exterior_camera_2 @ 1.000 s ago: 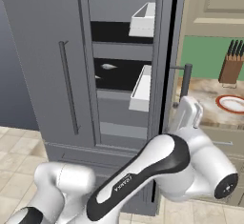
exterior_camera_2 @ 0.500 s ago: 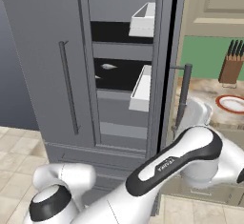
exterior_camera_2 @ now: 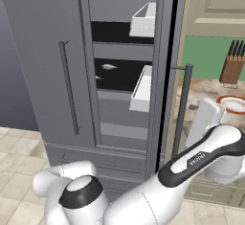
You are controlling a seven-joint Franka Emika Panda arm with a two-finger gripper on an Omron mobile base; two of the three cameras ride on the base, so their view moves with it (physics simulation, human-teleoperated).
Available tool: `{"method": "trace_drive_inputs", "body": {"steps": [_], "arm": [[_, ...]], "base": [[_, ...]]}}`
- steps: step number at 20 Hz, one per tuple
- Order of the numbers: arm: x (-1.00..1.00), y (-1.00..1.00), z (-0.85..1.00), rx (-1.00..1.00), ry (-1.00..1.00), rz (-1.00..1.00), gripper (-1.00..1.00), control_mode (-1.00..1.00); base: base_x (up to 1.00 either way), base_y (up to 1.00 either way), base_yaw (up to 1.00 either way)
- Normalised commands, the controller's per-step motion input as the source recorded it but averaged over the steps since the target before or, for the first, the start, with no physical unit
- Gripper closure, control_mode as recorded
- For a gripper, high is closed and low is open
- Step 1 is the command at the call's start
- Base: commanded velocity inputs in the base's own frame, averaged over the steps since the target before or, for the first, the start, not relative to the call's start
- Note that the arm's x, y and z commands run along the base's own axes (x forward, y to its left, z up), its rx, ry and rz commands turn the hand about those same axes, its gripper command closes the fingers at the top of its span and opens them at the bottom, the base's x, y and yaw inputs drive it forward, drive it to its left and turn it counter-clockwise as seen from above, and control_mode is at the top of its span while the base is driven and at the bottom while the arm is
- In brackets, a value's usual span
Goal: Place the fish on the counter behind the older fish on the same shelf of the fridge to maintain FIFO order. Close the fridge door when finished.
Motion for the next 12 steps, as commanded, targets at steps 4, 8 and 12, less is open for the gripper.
{"method": "trace_drive_inputs", "body": {"steps": [4,8,12], "arm": [[0.74,0.0,-0.14,0.0,0.01,0.11,-1.0,-1.0],[0.64,0.0,0.0,0.0,0.0,0.18,-1.0,-1.0],[0.16,0.17,0.0,0.0,0.0,0.2,-1.0,-1.0]], "base": [[0.0,0.0,0.0],[0.0,0.0,0.0],[0.0,0.0,0.0]]}}
